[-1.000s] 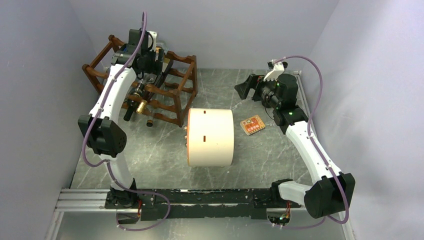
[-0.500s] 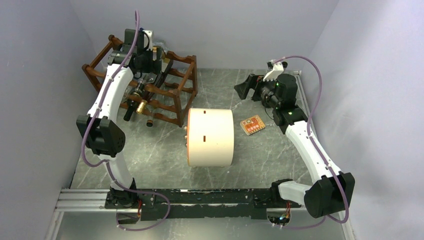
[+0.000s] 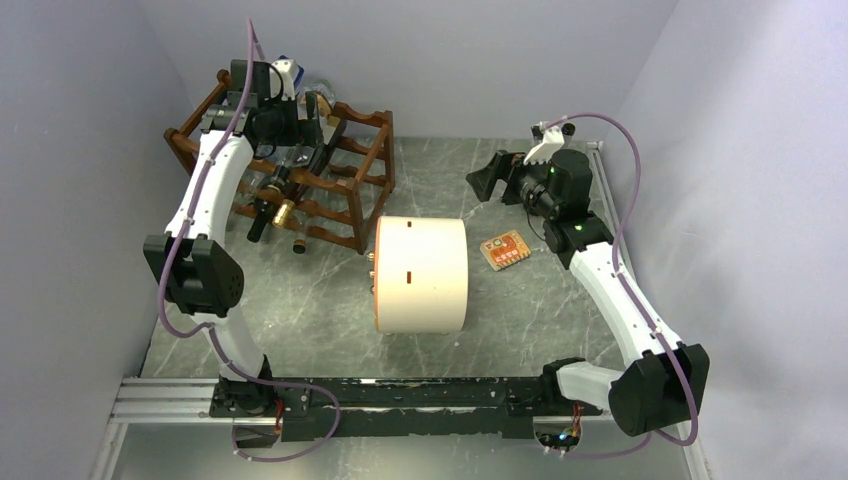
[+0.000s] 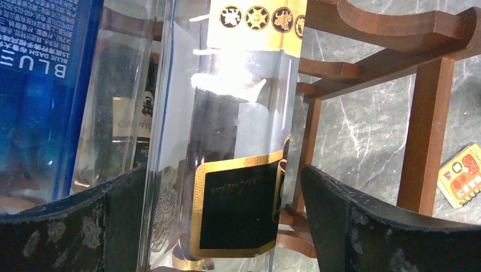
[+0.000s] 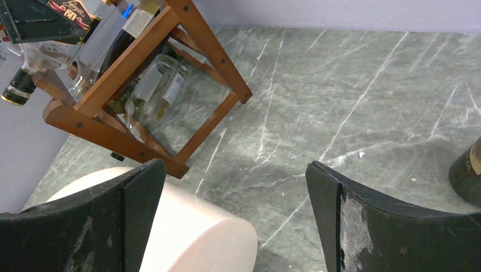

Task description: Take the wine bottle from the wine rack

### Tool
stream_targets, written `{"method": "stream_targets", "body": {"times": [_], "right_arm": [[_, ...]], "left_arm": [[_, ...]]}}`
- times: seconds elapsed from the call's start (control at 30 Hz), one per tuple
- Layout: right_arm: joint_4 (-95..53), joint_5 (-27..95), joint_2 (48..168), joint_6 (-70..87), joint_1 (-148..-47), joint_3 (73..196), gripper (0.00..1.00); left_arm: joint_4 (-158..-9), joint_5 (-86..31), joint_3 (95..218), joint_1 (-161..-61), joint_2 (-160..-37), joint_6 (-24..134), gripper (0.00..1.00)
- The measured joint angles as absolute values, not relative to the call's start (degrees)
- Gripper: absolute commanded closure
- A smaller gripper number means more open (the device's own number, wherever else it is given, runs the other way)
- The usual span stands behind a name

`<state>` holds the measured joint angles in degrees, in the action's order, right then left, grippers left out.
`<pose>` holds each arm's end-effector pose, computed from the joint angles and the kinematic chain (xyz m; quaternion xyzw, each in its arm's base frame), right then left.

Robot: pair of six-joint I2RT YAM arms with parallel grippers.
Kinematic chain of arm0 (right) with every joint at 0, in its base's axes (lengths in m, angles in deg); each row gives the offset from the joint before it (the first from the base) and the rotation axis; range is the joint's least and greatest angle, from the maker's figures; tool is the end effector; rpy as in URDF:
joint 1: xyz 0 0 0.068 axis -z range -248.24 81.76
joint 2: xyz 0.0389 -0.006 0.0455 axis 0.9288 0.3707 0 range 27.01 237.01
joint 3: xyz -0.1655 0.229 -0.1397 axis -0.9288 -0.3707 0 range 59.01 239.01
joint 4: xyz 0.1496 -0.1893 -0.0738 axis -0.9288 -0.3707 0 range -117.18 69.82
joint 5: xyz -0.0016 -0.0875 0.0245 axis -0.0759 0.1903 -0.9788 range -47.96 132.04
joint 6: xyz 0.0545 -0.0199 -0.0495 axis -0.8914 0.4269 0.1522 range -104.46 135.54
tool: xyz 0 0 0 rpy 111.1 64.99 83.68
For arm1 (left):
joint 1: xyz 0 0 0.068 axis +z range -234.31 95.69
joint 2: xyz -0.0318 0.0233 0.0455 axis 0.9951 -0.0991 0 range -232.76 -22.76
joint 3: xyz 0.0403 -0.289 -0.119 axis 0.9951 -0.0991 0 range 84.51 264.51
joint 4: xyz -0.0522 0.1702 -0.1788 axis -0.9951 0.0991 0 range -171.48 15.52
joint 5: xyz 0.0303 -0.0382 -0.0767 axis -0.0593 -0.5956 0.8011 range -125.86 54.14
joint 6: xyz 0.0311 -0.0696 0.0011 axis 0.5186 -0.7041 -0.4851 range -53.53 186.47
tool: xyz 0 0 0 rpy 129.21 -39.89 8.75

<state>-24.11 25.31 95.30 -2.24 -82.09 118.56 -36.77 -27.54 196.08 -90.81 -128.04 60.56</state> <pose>0.2678 0.0851 0.3930 -0.0643 0.7752 0.2777 0.5637 0.4324 -0.0586 0.4099 0.0362 0.8979 -0.1118 0.4243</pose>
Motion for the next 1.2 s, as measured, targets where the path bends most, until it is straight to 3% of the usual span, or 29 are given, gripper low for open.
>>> {"method": "stream_targets", "body": {"times": [0.13, 0.6, 1.2], "right_arm": [[-24.1, 25.3, 95.3, -2.2, -82.2, 118.4, 0.00], [-23.9, 25.3, 95.3, -2.5, -82.9, 118.4, 0.00], [-24.5, 27.6, 95.4, -3.5, -84.8, 118.5, 0.00]], "left_arm": [[-36.7, -27.4, 196.1, -90.8, -128.0, 60.6, 0.19], [-36.3, -26.0, 196.6, -90.3, -127.9, 62.4, 0.92], [-40.4, -6.0, 189.0, -81.0, -122.5, 47.8, 0.93]]}}
